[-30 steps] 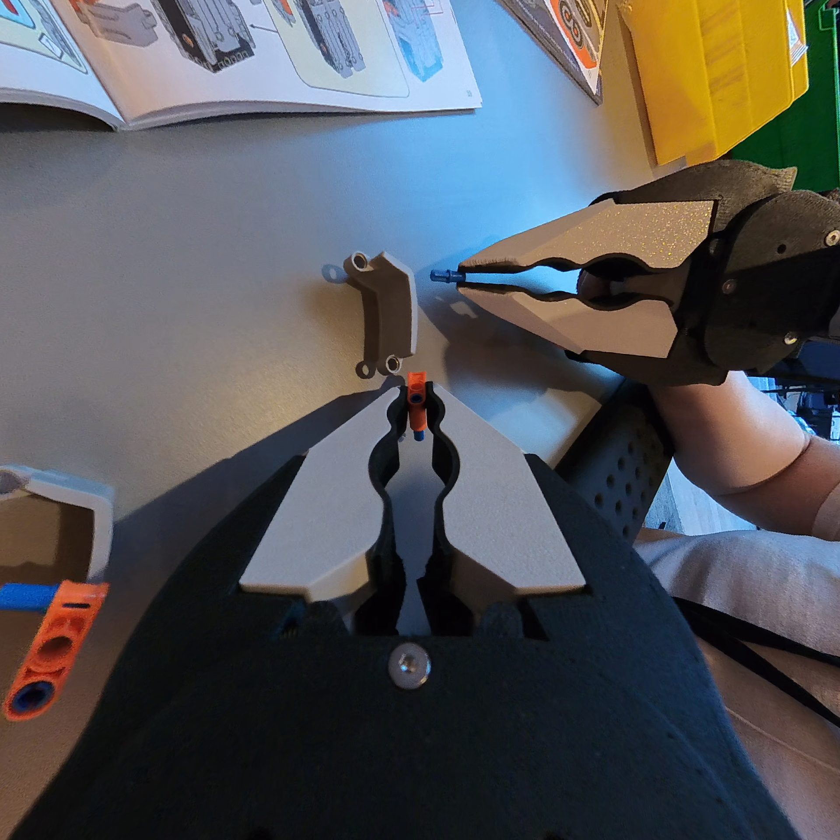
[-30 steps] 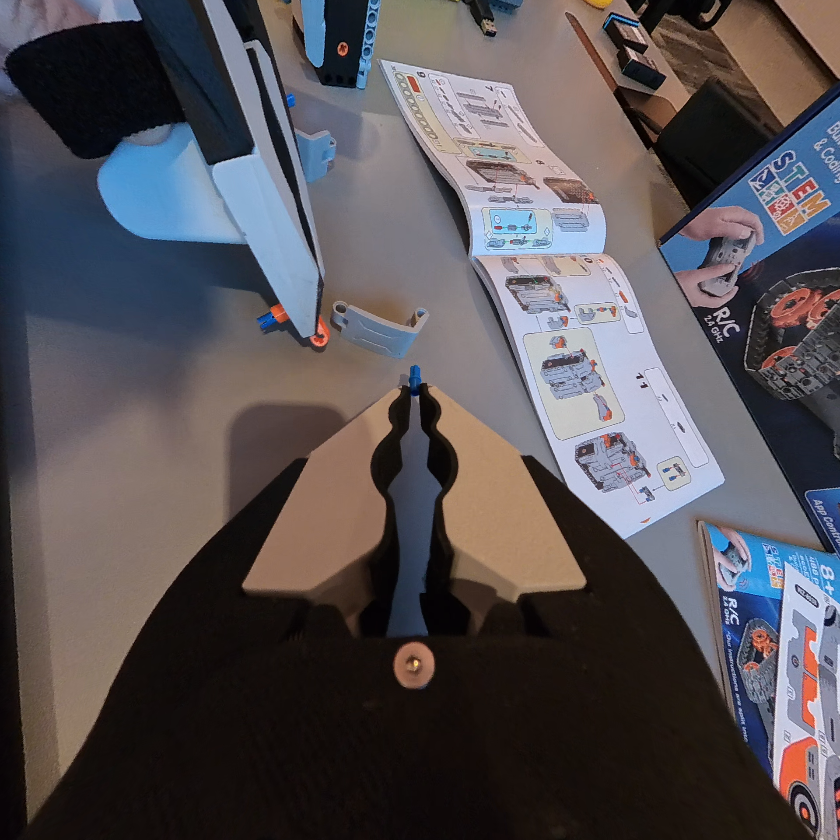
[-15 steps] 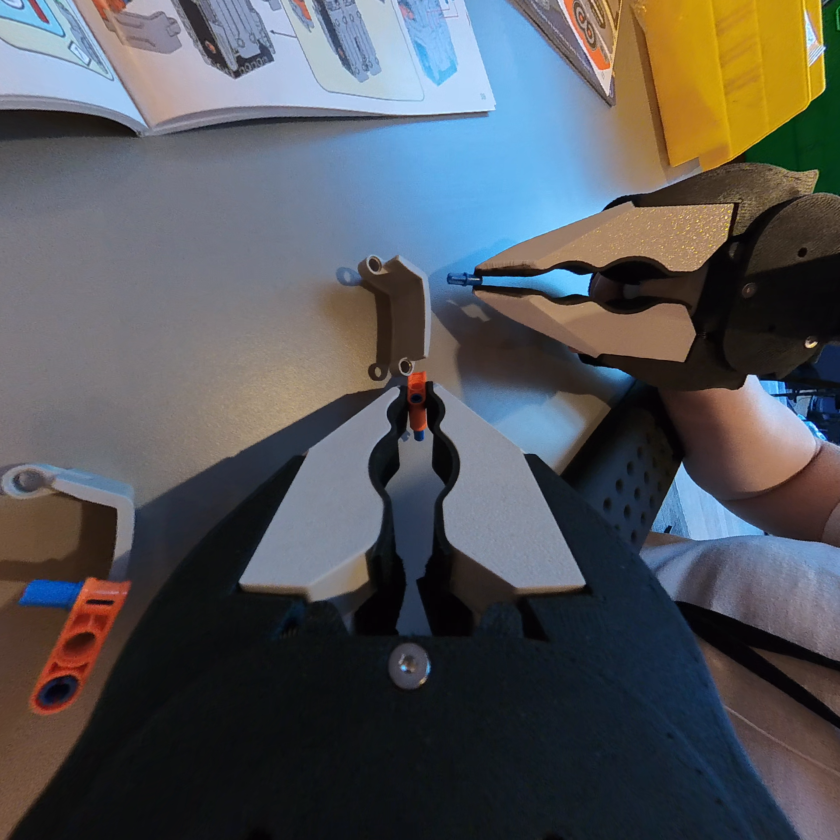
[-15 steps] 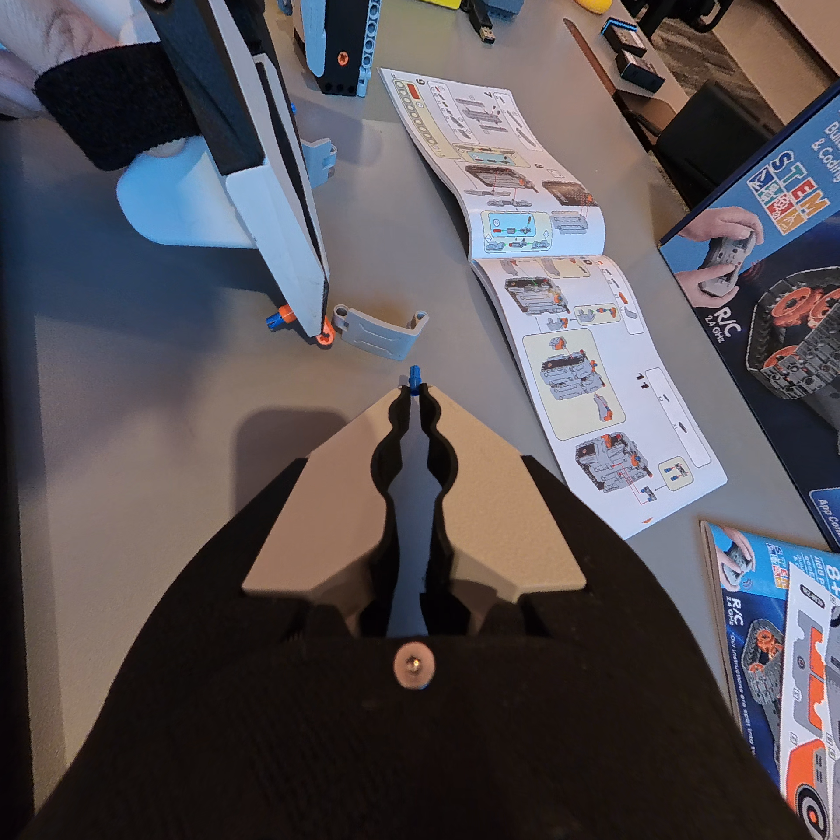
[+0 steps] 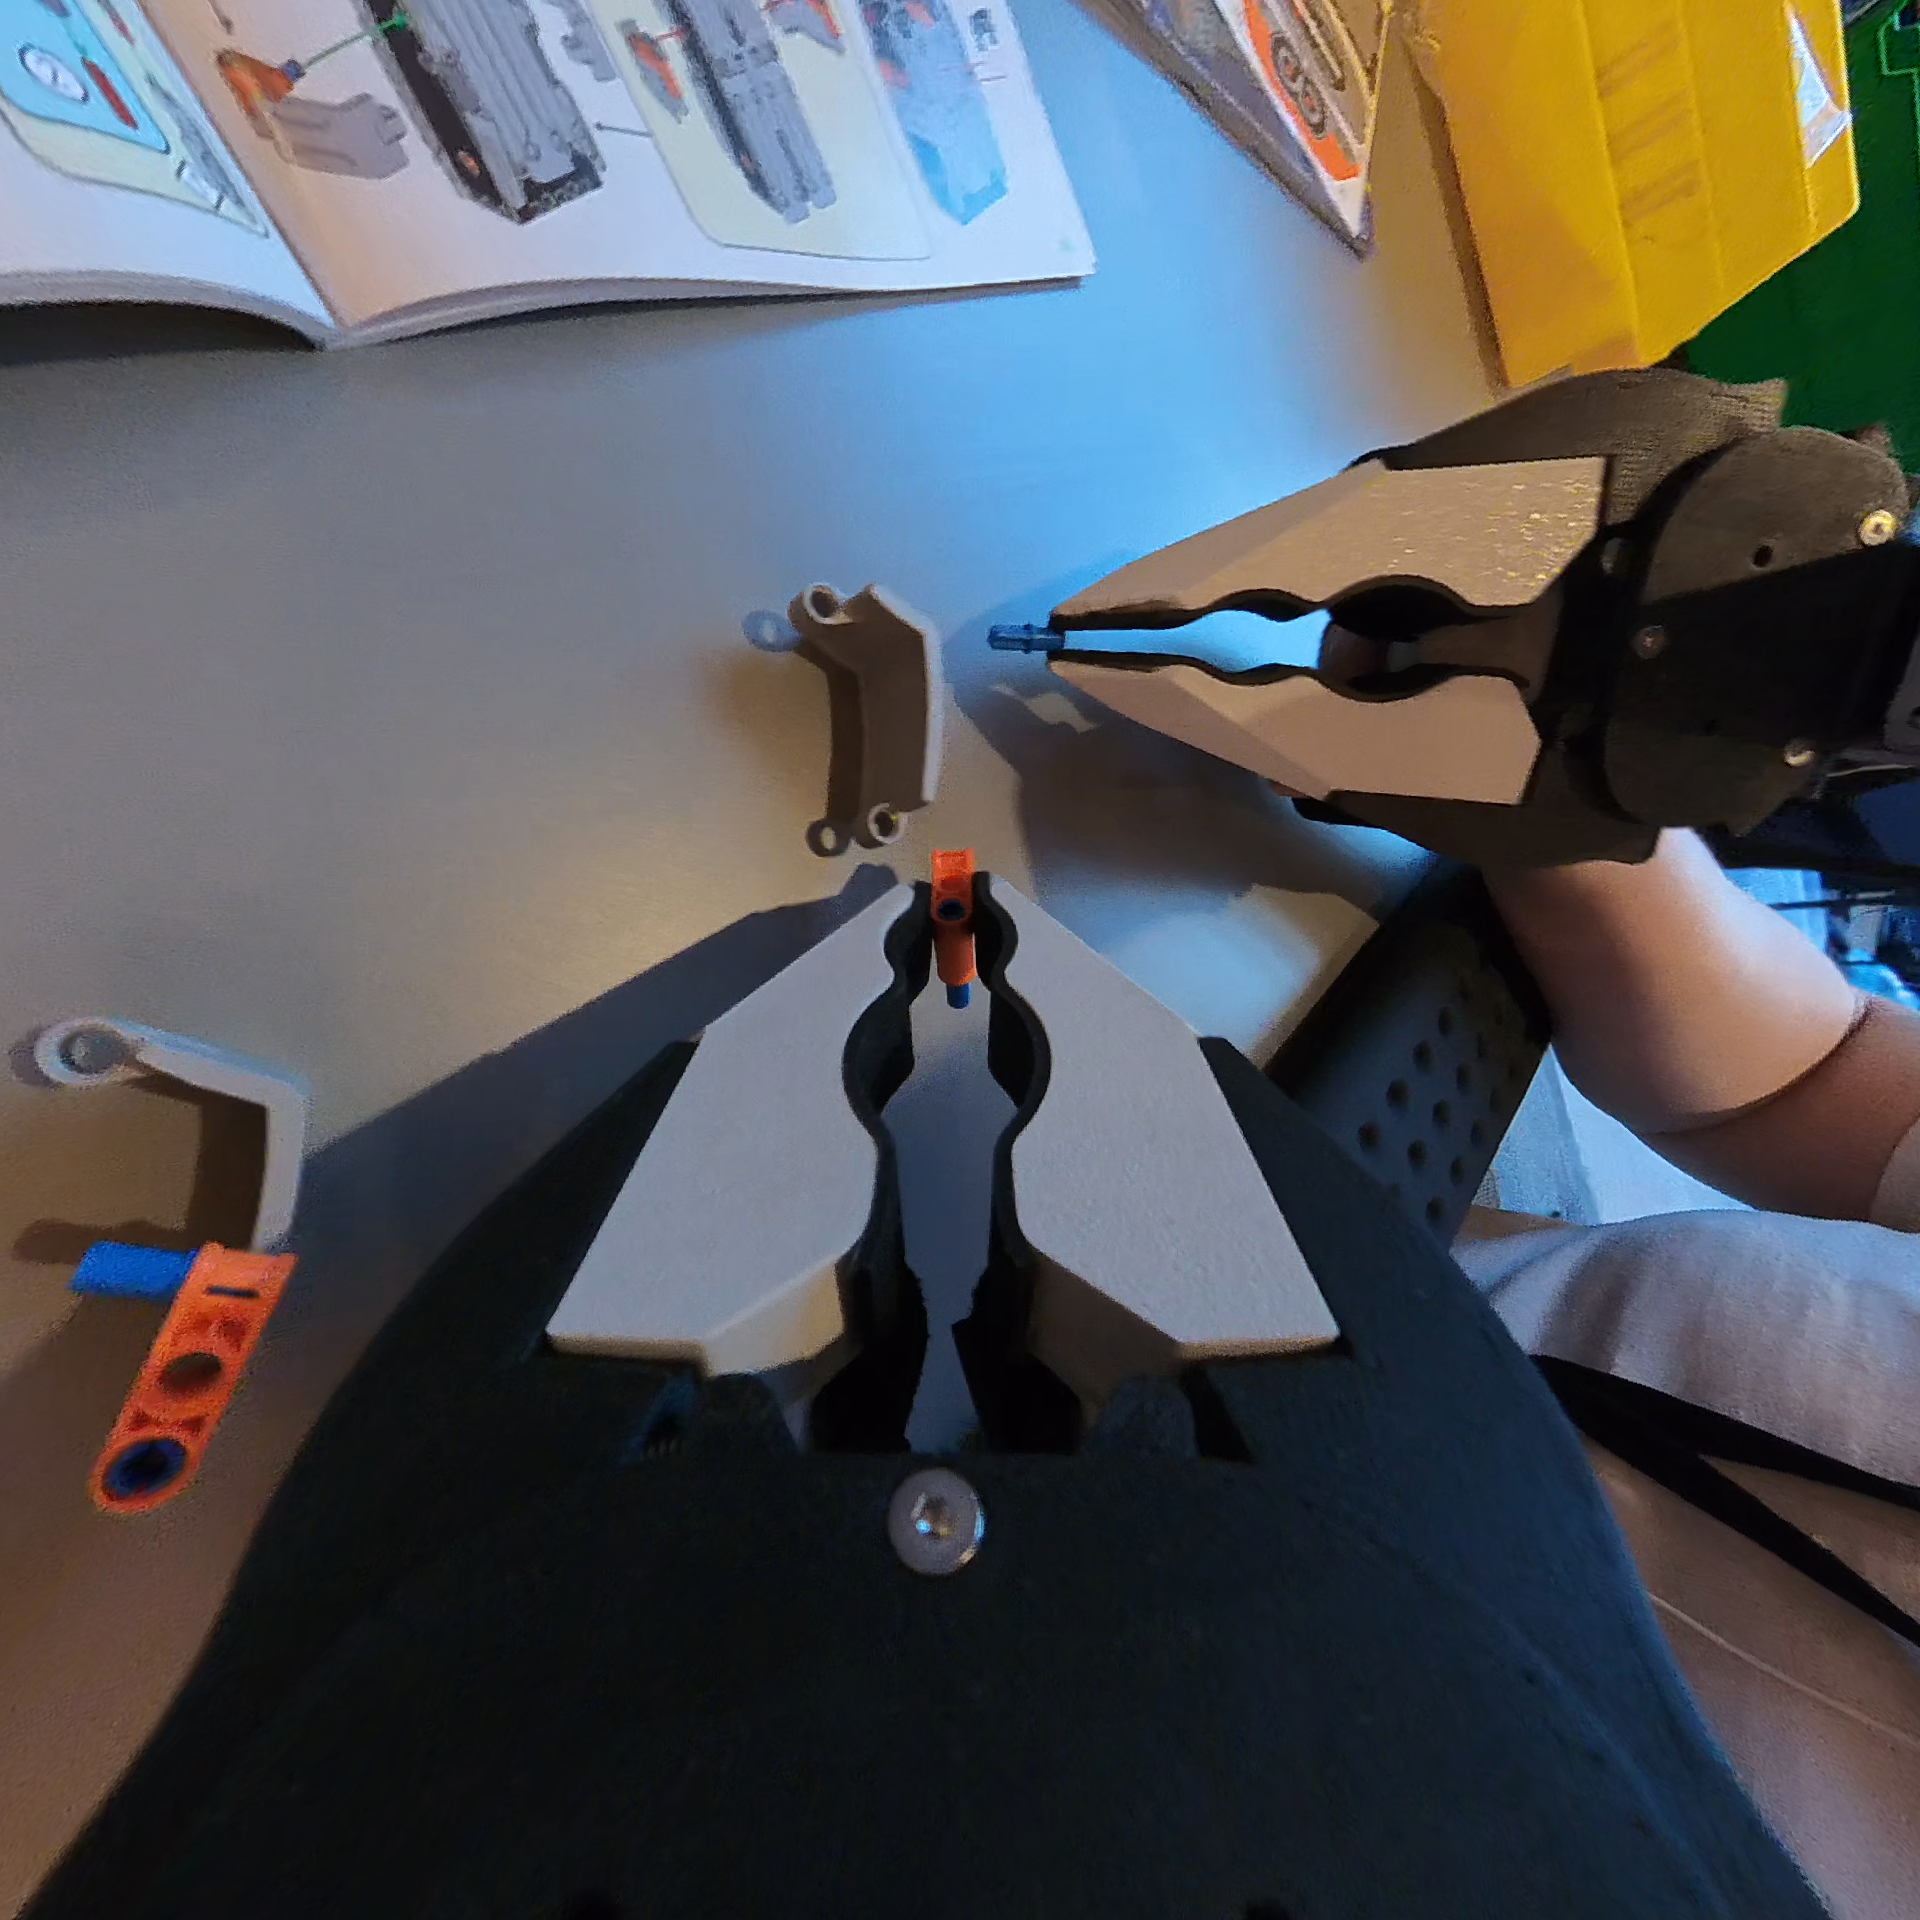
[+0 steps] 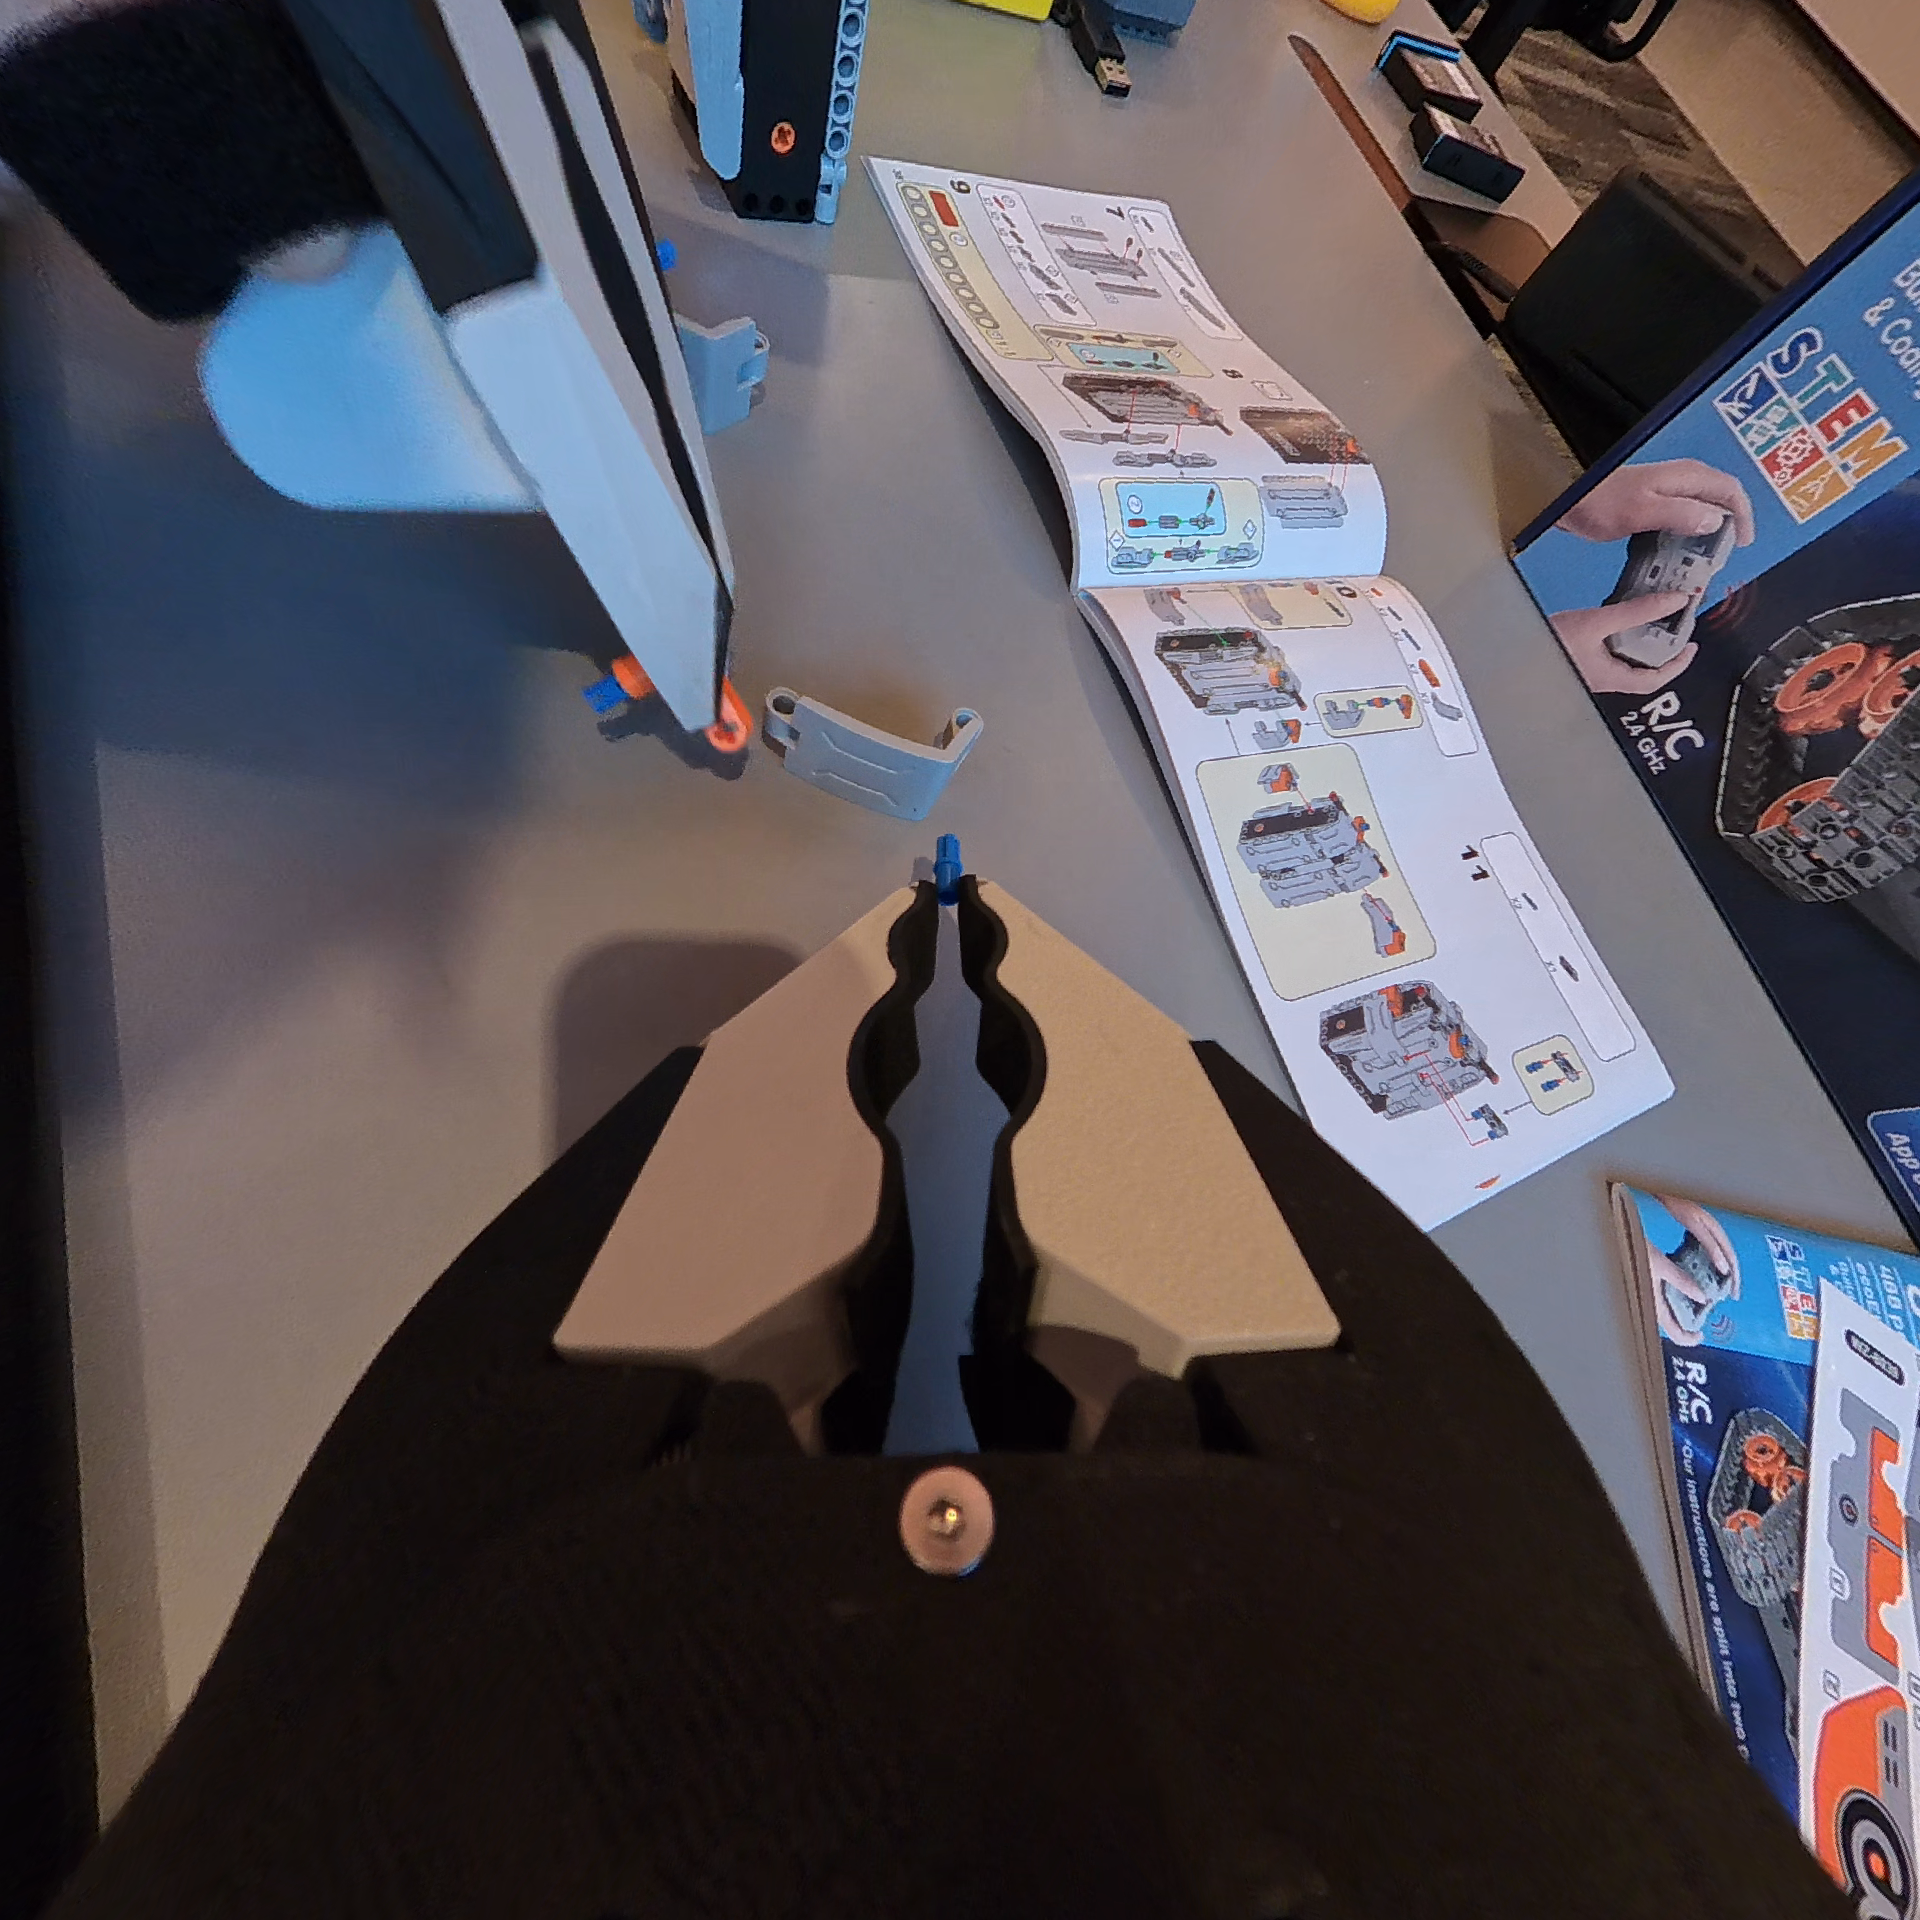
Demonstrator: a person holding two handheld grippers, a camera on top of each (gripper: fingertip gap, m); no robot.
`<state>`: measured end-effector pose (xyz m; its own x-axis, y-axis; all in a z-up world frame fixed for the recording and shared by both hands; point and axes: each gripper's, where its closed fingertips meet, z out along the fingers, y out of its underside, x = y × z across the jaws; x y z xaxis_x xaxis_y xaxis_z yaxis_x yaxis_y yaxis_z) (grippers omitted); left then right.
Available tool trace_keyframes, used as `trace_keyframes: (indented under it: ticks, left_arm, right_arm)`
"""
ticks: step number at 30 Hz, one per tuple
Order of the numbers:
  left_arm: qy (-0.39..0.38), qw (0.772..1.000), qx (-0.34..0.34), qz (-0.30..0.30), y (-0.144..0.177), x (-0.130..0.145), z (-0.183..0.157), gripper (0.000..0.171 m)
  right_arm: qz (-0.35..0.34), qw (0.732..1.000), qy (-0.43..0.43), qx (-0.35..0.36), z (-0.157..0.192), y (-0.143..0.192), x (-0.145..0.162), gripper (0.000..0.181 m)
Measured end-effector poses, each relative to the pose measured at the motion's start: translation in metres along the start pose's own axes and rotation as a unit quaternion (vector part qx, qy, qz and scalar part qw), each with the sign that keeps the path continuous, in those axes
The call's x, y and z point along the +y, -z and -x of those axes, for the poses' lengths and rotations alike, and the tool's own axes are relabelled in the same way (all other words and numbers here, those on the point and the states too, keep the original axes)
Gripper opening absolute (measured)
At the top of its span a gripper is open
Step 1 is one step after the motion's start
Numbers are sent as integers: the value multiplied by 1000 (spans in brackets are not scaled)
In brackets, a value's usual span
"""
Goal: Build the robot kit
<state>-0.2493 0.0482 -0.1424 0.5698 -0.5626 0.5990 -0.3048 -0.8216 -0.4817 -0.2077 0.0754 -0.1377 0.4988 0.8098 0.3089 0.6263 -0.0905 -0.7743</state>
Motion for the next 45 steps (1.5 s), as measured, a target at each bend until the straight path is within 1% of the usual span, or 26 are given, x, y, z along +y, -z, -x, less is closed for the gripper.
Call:
trace_keyframes:
  ticks: [4, 10, 15, 18, 20, 22, 24, 25, 27, 29, 31, 34, 38, 45]
  left_arm:
    - [-23, 1000, -11, -11, 10, -5, -8, 5]
    - [-18, 999, -17, -19, 17, -6, -5, 5]
    - [-8, 1000, -17, -8, 17, 1, -1, 5]
    - [-6, 1000, -8, 10, 15, 8, -6, 5]
    - [-11, 1000, 6, 19, 8, 10, -18, 5]
    - [-38, 998, 10, 39, -9, 12, -33, 5]
    - [-84, 995, -8, 61, -29, 13, -42, 5]
    - [-104, 993, -12, 63, -37, 11, -48, 5]
    - [-123, 990, -23, 70, -49, 7, -53, 6]
    - [-135, 986, -48, 84, -58, 5, -51, 5]
    - [-154, 979, -86, 102, -64, 5, -46, 6]
    - [-181, 970, -114, 113, -71, 2, -48, 6]
    - [-192, 967, -113, 124, -78, 3, -55, 6]
    - [-193, 966, -114, 128, -79, 3, -56, 6]
  right_arm:
    - [-5, 1000, -7, -3, 0, 1, -2, 3]
    - [-5, 1000, -9, -4, 0, 2, -1, 3]
    - [-4, 1000, -11, -7, 1, 2, -1, 3]
    - [7, 1000, -7, -8, 0, 1, 3, 3]
    - [34, 999, 3, 6, -10, 5, 14, 3]
    - [42, 999, -18, -7, -18, 13, 23, 3]
    - [27, 999, -35, -22, -26, 25, 27, 3]
    - [25, 998, -42, -32, -28, 30, 31, 3]
    - [23, 997, -48, -57, -28, 38, 41, 3]
    - [39, 997, -38, -55, -31, 42, 51, 3]
    - [46, 997, -29, -56, -33, 46, 56, 3]
    - [42, 997, -29, -59, -34, 49, 54, 3]
    - [51, 996, -28, -67, -31, 47, 58, 3]
    - [69, 995, -20, -75, -25, 41, 65, 4]
